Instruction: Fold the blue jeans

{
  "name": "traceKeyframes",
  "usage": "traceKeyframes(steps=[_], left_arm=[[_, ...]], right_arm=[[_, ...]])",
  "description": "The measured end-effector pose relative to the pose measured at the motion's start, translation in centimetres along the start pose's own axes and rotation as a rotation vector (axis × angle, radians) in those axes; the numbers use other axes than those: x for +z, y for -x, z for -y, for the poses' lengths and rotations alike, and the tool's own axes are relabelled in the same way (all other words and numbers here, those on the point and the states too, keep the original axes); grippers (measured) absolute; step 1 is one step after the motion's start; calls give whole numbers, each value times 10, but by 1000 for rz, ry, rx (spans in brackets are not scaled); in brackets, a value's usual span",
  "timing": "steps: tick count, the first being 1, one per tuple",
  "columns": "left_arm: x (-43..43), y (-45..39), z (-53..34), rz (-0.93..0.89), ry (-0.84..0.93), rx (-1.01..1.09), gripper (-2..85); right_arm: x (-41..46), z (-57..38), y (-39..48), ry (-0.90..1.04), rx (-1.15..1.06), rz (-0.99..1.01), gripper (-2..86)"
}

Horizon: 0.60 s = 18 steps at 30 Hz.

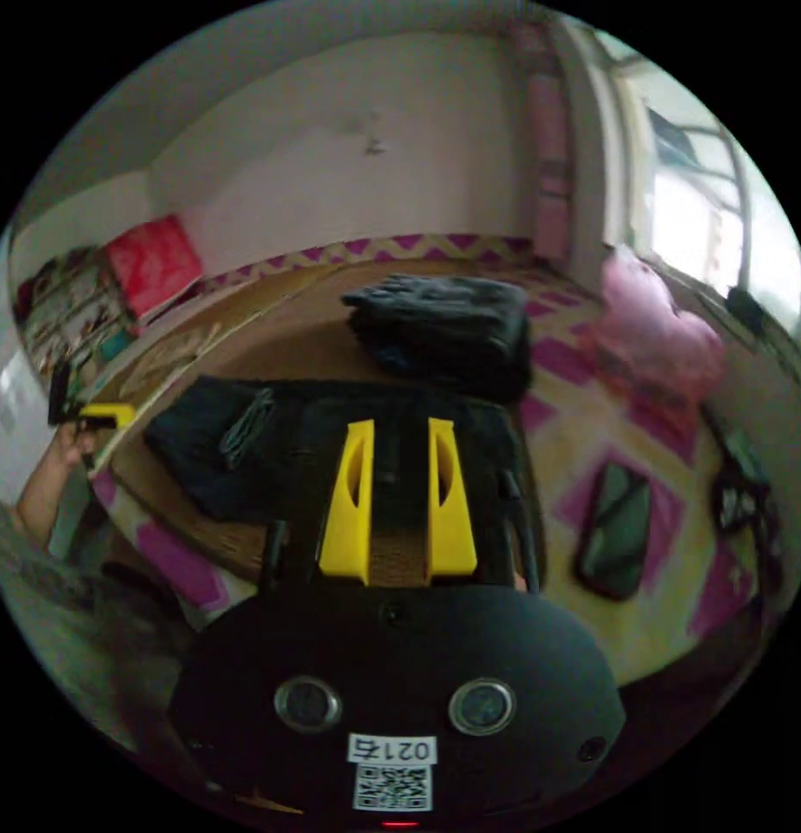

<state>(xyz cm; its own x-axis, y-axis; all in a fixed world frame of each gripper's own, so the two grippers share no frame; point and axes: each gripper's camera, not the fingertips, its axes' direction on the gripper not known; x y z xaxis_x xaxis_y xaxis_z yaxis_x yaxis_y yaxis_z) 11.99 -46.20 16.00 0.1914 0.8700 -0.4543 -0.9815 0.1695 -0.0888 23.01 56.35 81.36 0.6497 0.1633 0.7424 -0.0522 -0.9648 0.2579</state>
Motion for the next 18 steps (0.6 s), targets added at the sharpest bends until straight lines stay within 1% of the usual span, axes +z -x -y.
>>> traceKeyframes(steps=[2,5,7,9,11,15,18], left_arm=[[46,-49,28,57,54,170,83],[102,-88,53,42,100,261,98],[128,-104,63,71,124,298,104],[148,-113,69,107,158,322,108],[164,-116,72,125,189,322,107],[161,-112,75,121,173,293,89],[154,-99,83,56,160,234,55]], right_arm=[[32,18,82,50,-180,51,105],[81,19,158,115,-301,-36,104],[106,12,182,142,-321,-75,104],[129,2,193,181,-310,-74,105],[158,-14,195,227,-251,-80,107],[172,-23,206,248,-233,-75,108],[180,-27,215,263,-216,-72,107]])
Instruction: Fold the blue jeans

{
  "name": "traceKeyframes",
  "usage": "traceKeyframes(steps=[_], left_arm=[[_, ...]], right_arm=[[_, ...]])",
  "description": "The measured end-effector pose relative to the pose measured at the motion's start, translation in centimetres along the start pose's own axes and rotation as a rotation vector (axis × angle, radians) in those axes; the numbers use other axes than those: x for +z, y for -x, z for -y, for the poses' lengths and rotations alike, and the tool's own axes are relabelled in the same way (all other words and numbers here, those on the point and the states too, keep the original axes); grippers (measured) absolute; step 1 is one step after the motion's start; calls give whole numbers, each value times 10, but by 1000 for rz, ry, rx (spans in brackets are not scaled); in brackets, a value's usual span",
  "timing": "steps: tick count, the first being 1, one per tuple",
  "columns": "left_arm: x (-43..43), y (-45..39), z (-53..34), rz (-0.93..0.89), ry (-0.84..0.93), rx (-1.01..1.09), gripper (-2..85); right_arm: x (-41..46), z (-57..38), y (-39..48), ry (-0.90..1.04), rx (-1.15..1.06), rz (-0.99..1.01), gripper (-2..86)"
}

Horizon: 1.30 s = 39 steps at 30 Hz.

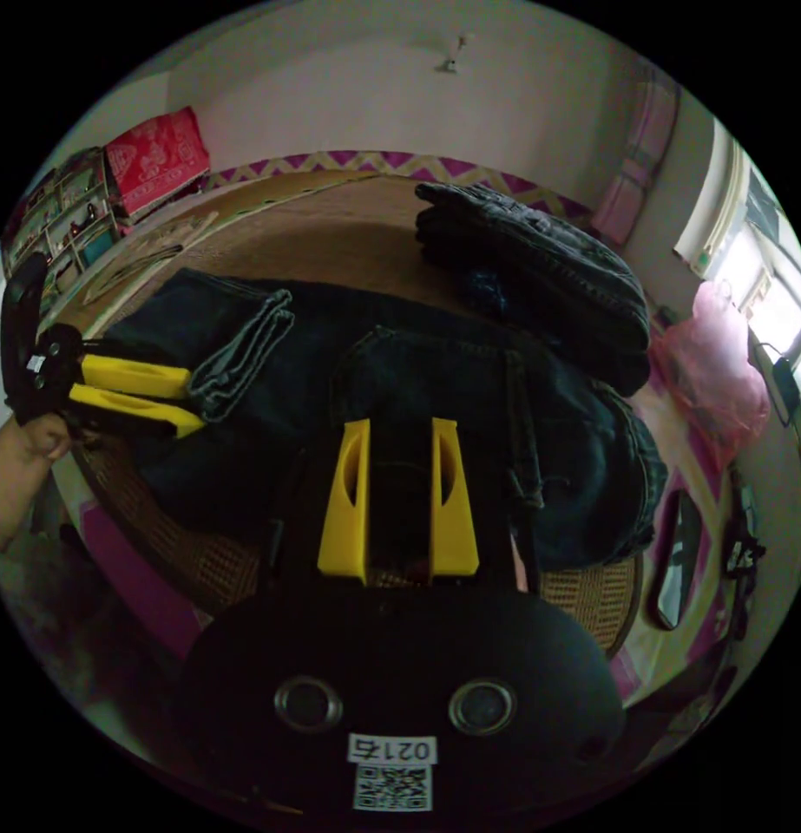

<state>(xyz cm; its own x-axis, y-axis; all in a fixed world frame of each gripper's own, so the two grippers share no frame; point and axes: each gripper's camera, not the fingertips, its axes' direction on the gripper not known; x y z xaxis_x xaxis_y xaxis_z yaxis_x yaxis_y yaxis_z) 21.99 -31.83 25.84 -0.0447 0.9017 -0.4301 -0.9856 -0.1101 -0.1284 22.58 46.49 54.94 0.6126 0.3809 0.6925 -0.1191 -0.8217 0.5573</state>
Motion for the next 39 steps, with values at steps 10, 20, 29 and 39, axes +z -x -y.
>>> traceKeyframes(steps=[10,20,29,39], left_arm=[[-163,116,-67,44,-399,-284,-6],[-297,290,-293,382,-300,-819,-3],[-322,331,-360,139,-347,-978,92],[-289,285,-222,294,-193,-404,19]], right_arm=[[15,-10,28,10,14,33,107],[19,-24,58,9,7,21,106],[3,-35,68,-3,-24,78,102],[7,27,24,-13,-346,66,106]])
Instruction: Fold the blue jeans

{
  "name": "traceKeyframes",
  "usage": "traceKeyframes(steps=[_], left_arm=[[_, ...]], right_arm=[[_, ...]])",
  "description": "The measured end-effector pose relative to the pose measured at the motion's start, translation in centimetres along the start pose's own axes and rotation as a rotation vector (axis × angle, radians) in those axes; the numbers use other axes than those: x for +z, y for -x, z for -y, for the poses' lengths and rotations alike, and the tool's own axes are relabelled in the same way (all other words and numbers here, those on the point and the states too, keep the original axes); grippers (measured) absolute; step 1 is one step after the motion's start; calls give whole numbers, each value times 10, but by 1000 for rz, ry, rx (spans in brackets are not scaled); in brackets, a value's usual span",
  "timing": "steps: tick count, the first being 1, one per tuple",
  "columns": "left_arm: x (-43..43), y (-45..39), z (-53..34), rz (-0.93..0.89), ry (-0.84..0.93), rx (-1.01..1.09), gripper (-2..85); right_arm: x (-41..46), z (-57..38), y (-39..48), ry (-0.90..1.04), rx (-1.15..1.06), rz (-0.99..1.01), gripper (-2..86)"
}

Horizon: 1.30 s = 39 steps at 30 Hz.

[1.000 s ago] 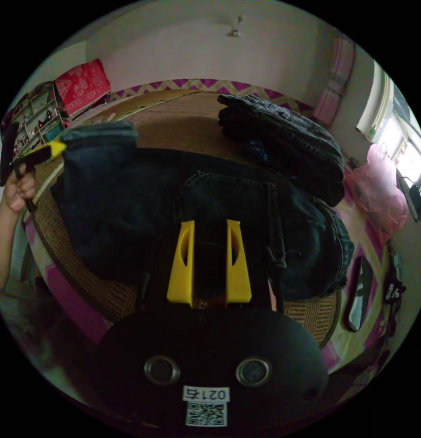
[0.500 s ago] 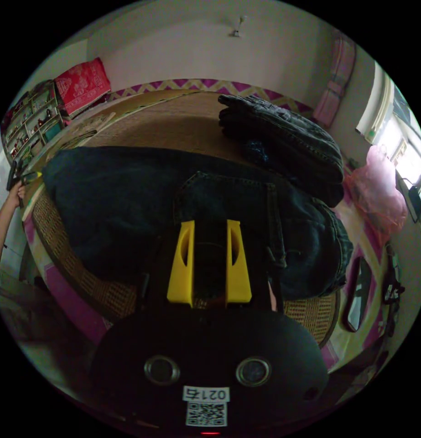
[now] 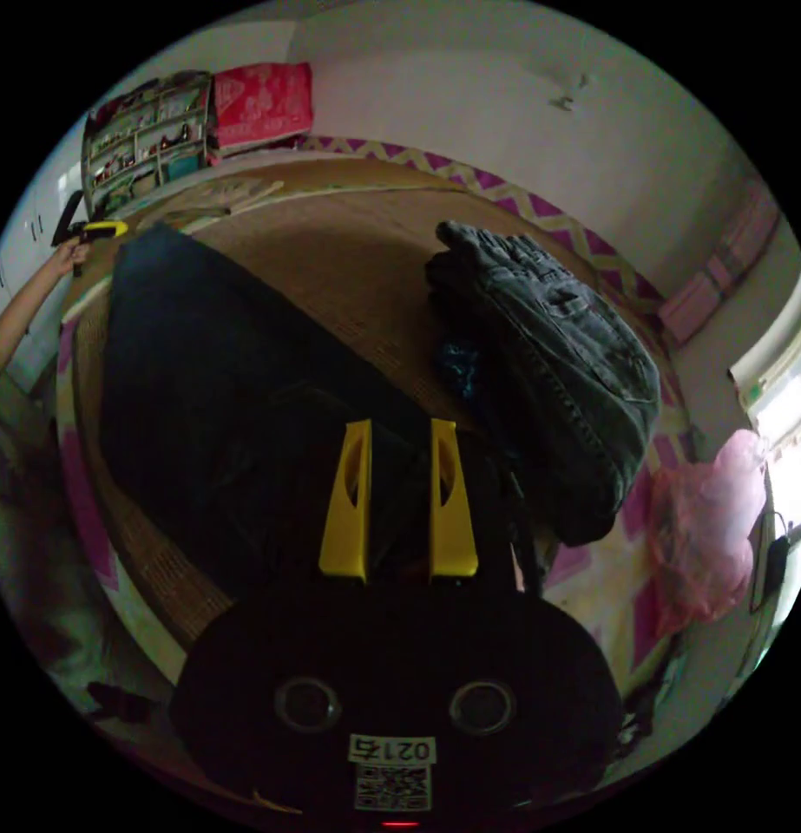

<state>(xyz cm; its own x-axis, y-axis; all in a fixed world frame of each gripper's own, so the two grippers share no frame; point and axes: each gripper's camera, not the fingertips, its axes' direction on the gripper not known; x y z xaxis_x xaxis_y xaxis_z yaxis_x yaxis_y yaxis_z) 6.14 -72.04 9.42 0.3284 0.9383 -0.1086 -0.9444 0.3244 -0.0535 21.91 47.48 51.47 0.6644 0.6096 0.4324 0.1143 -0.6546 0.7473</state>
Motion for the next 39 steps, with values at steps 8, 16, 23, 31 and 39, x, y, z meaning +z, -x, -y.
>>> traceKeyframes(steps=[8,16,23,31,39], left_arm=[[80,-15,64,-191,182,290,112],[108,-20,65,-157,326,416,43],[59,-17,38,-171,165,405,-8],[-66,-45,-19,-127,-71,462,-9],[-186,-93,-163,-270,-139,488,-9]], right_arm=[[34,24,-54,169,-106,198,93],[9,17,-54,125,-166,252,-5],[-50,1,-57,-13,-121,308,-10],[-200,-28,-12,-218,-191,253,10],[-332,-165,104,-276,-256,245,18]])
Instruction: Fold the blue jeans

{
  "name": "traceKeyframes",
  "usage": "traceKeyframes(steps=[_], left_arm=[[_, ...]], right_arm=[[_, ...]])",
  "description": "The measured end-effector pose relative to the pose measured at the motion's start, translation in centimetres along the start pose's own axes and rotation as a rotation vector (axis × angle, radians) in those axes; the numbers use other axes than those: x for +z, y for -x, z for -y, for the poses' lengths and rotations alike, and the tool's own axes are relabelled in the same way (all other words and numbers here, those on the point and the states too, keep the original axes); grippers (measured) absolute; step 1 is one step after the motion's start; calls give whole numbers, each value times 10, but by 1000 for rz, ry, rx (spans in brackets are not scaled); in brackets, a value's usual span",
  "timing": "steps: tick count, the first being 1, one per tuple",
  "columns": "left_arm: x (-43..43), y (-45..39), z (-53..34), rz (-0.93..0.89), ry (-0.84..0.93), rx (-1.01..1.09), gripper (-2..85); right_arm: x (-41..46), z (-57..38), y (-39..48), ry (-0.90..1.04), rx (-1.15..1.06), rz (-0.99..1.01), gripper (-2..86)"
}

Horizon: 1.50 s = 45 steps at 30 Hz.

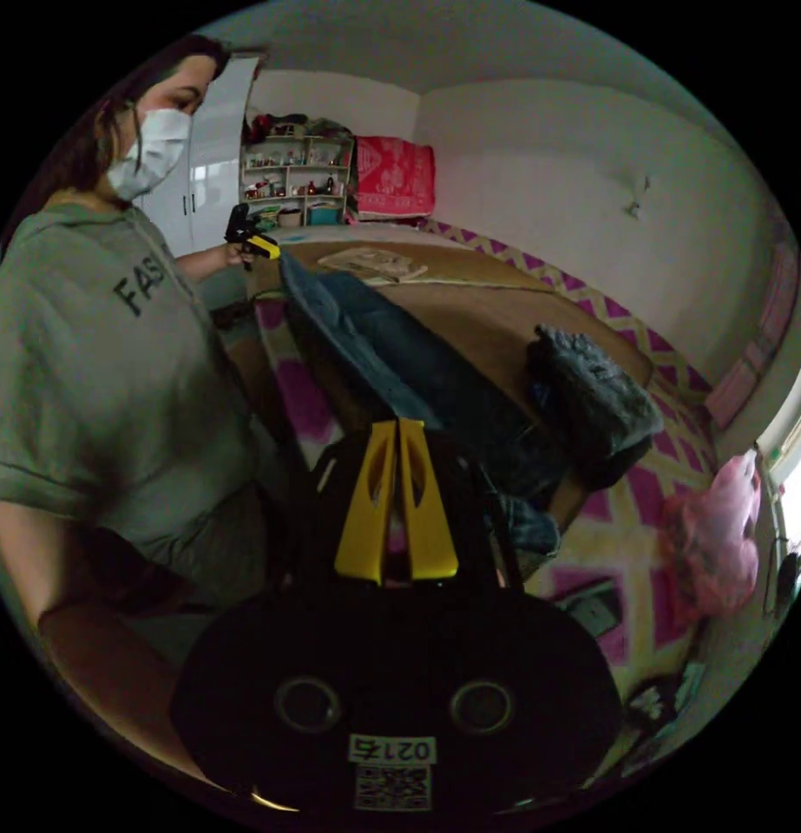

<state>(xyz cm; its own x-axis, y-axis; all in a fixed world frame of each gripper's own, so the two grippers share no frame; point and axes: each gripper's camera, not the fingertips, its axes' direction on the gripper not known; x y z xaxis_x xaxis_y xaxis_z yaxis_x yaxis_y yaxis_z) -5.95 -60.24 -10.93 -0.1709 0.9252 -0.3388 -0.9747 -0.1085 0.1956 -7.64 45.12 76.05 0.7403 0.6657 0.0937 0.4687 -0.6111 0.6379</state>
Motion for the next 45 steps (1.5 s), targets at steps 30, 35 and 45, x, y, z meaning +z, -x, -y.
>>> traceKeyframes(steps=[30,35,45], left_arm=[[5,-53,-136,377,15,-649,-6],[9,-73,-133,457,53,-583,1],[7,-88,-124,426,144,-560,76]], right_arm=[[144,-23,-33,189,533,-434,-5],[151,-17,-31,136,521,-538,-6],[152,33,-198,280,696,-561,-6]])
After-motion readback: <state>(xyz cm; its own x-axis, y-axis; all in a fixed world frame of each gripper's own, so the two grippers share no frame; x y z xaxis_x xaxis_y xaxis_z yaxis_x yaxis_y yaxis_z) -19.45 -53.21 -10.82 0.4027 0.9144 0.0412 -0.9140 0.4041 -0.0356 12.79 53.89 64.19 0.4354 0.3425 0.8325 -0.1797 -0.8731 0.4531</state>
